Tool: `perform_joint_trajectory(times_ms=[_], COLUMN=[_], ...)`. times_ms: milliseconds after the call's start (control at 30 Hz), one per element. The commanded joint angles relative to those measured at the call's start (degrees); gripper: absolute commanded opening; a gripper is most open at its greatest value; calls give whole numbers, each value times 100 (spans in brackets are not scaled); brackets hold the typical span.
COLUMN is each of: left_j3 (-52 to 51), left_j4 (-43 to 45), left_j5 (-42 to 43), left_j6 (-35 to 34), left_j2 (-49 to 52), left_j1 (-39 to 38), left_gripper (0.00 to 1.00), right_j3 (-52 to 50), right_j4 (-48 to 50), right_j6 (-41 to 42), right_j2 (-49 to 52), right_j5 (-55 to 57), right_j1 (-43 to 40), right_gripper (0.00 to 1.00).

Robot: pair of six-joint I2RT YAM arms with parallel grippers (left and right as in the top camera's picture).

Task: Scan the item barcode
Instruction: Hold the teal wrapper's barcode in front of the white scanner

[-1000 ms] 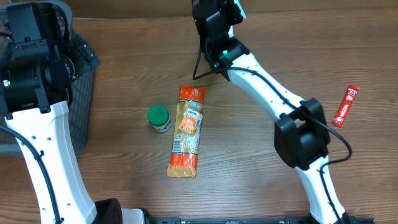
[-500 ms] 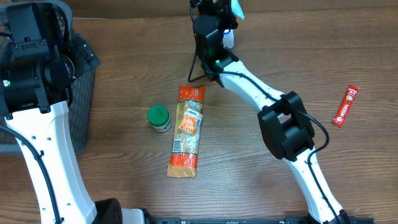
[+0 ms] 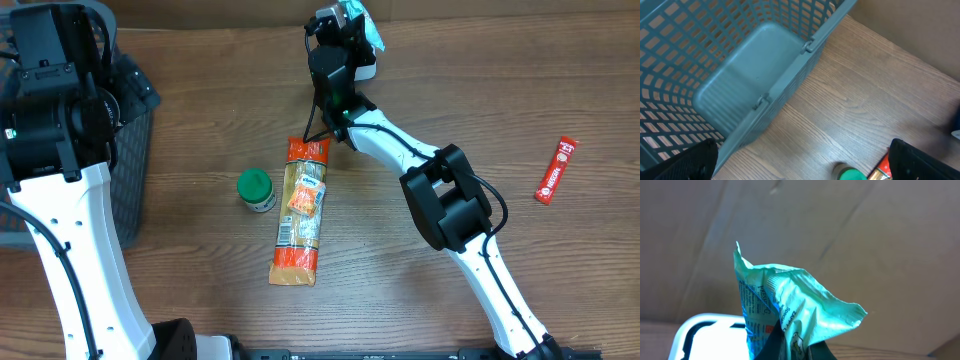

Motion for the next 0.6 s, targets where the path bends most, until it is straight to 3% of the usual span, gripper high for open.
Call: perform_joint_trajectory(times_ms=[0, 100, 300, 567], left_j3=[61, 61, 61, 61], left_j4=[4, 4, 4, 4], left_j5=[-74, -72, -74, -72], left_j6=[50, 48, 48, 48], left_j2=[35, 35, 35, 35], left_j1=[24, 24, 24, 24], left_gripper=[100, 100, 100, 100], right_j3=[92, 92, 92, 92], right_j4=[284, -101, -2131, -5995], right_j6=[-4, -225, -118, 1980], right_j2=[-227, -577, -1486, -2765], right_j5=[503, 566, -44, -1266], right_j1=[57, 146, 273, 155], right_gripper=[3, 3, 3, 3])
